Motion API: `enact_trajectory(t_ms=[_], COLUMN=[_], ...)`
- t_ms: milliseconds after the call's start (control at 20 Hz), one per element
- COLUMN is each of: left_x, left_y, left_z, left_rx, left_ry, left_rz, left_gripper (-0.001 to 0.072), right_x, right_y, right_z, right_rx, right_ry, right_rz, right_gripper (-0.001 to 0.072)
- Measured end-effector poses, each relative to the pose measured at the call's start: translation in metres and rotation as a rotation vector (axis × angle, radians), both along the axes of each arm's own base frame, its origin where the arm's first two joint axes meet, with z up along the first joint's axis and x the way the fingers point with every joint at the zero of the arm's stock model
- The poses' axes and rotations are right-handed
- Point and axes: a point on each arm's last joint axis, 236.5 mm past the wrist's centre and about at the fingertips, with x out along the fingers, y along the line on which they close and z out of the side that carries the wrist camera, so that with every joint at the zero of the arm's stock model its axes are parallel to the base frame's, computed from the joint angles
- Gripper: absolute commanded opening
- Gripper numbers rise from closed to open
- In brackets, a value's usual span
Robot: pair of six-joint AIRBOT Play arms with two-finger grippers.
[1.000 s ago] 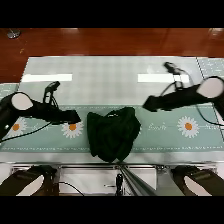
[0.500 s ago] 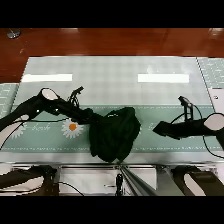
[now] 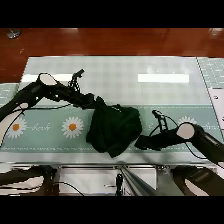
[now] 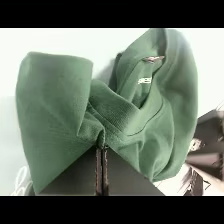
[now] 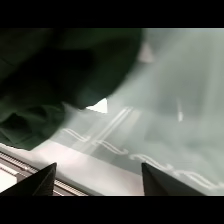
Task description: Fold the shirts.
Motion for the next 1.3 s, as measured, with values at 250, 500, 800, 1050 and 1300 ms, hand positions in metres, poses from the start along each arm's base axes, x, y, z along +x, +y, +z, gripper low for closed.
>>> enact_trajectory(t_ms=[250, 500, 800, 1050, 1300], left_x=[0.002, 0.003, 0.003, 0.021, 0.079], left_y=[0.005, 0.006, 0.006, 0.008, 0.021], left_z=[0.003, 0.003, 0.003, 0.035, 0.173], left_rx=[0.003, 0.006, 0.006, -0.027, -0.137], left_ry=[0.002, -0.001, 0.0, -0.067, -0.41], left_rz=[-0.002, -0.002, -0.003, 0.011, 0.096], left_gripper=[0.0015, 0.0016, 0.0016, 0.0016, 0.0015], right_x=[-0.001, 0.01, 0.03, 0.088, 0.196], right_y=[0.041, 0.067, 0.074, 0.089, 0.054], right_z=[-0.01, -0.016, -0.019, 0.051, 0.233], right_rx=[0.075, 0.125, 0.128, 0.225, 0.284], right_ry=[0.024, -0.006, -0.084, -0.257, -0.637], right_rz=[-0.033, -0.104, -0.155, -0.114, -0.082], right_gripper=[0.0616, 0.0503, 0.0031, 0.0031, 0.003])
